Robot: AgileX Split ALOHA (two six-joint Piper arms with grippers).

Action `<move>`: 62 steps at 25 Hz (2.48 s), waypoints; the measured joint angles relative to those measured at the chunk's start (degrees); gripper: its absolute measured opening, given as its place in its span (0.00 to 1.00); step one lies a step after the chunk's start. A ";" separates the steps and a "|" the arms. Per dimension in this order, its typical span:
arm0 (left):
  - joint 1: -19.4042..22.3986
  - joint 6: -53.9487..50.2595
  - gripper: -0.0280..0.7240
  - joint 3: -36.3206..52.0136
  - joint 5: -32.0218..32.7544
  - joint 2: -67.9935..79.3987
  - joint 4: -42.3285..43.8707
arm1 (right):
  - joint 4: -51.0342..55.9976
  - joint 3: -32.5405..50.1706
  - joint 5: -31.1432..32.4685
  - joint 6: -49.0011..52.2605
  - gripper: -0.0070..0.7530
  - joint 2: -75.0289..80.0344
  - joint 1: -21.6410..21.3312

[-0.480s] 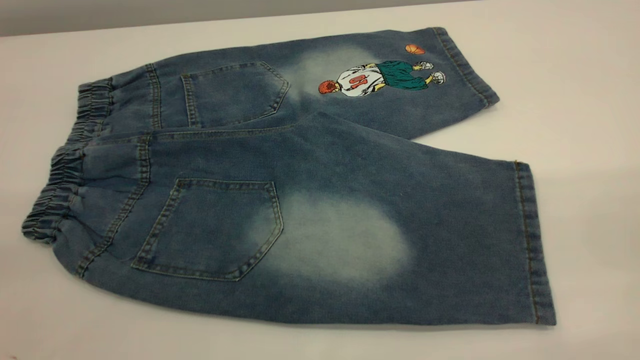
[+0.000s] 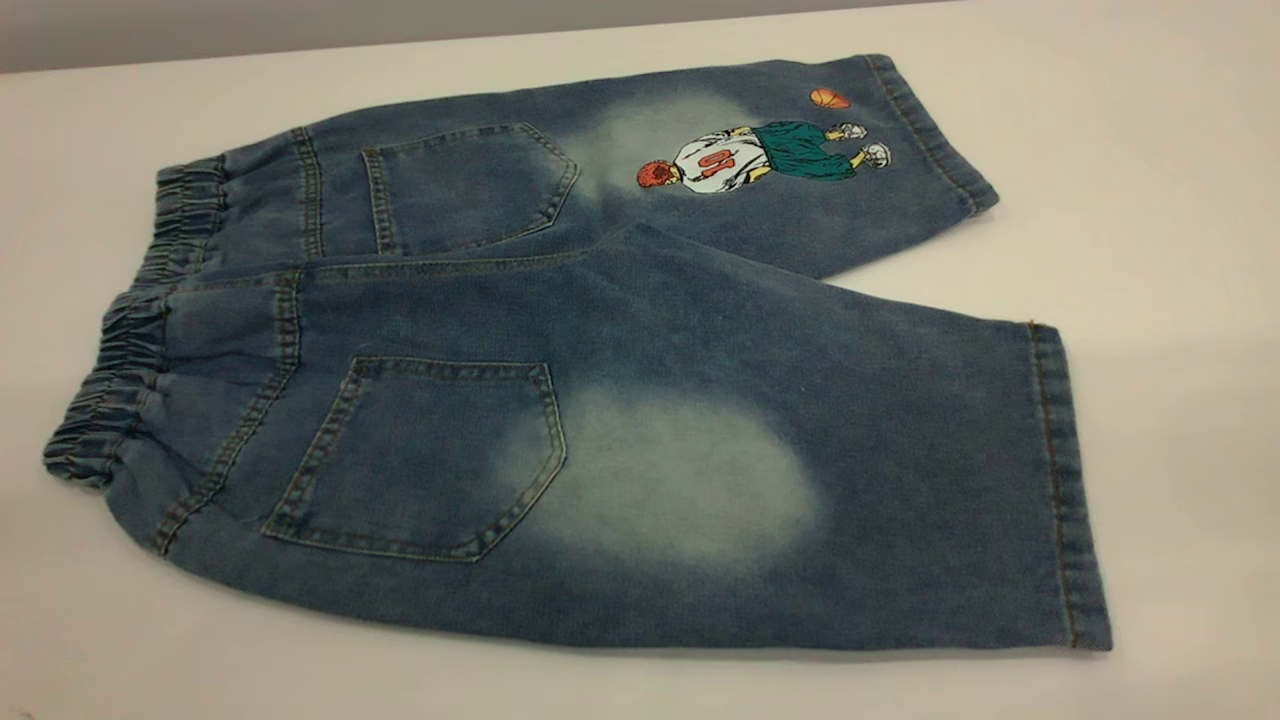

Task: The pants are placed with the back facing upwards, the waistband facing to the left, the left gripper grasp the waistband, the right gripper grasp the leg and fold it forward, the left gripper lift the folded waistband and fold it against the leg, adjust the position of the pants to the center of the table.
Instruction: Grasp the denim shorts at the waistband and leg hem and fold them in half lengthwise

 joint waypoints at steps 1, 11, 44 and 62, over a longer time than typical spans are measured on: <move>0.00 0.00 0.72 0.00 0.00 0.00 0.00 | 0.00 0.00 0.00 0.00 0.51 0.00 0.00; 0.00 0.00 0.72 0.00 0.00 0.00 0.00 | 0.00 0.00 0.00 0.00 0.51 0.00 0.00; 0.00 0.00 0.72 0.00 0.00 0.00 0.00 | 0.00 0.00 0.00 0.00 0.51 0.00 0.00; 0.00 -6.83 0.71 -12.00 -16.77 25.24 0.00 | 6.65 -4.92 -12.44 -3.68 0.51 20.16 0.00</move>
